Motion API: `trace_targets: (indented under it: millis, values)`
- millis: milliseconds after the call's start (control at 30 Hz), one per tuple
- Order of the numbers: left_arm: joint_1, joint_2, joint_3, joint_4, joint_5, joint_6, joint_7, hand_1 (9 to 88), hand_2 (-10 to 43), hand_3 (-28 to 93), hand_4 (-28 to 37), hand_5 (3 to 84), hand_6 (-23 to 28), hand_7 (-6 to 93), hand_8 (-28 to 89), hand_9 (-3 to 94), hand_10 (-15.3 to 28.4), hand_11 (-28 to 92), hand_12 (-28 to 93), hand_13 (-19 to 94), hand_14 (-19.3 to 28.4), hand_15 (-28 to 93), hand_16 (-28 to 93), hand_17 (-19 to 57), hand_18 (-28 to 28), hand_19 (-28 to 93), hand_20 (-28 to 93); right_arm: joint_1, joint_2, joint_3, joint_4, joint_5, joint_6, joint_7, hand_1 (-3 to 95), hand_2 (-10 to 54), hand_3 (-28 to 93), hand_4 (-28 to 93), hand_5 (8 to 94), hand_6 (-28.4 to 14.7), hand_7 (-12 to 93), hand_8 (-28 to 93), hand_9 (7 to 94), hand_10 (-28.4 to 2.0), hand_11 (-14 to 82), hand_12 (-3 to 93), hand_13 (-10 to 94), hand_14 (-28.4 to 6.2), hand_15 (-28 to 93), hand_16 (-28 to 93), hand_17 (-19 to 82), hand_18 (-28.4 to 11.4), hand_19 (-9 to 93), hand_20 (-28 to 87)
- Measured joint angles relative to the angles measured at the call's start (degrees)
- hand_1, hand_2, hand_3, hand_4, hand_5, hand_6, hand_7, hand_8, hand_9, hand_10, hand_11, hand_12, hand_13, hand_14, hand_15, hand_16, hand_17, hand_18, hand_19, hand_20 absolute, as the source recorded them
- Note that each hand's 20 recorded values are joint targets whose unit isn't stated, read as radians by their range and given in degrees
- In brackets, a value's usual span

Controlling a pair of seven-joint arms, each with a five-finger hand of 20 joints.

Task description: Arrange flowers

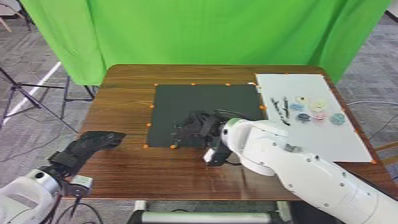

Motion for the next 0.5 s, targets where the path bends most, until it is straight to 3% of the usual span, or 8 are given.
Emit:
trace_targets:
  millis: [500]
  values:
    - [-0.4, 0.21, 0.27, 0.26, -0.03, -0.59, -0.05, 23.7, 1.9, 58, -19.3, 42.7, 7.2, 9.4, -4, 38.1, 16.6, 13, 12, 29, 18.3, 12, 0, -0.5, 11.6, 11, 11, 0.7, -0.8, -1.7, 3.6, -5.7, 1.5, -0.4, 26.6, 8.6, 52, -10, 61.6, -4.0, 8, -6, 61.0, -13.9, 7.7, 9.8, 93, -5.9, 45, 30, 64, -13.1, 93, 32]
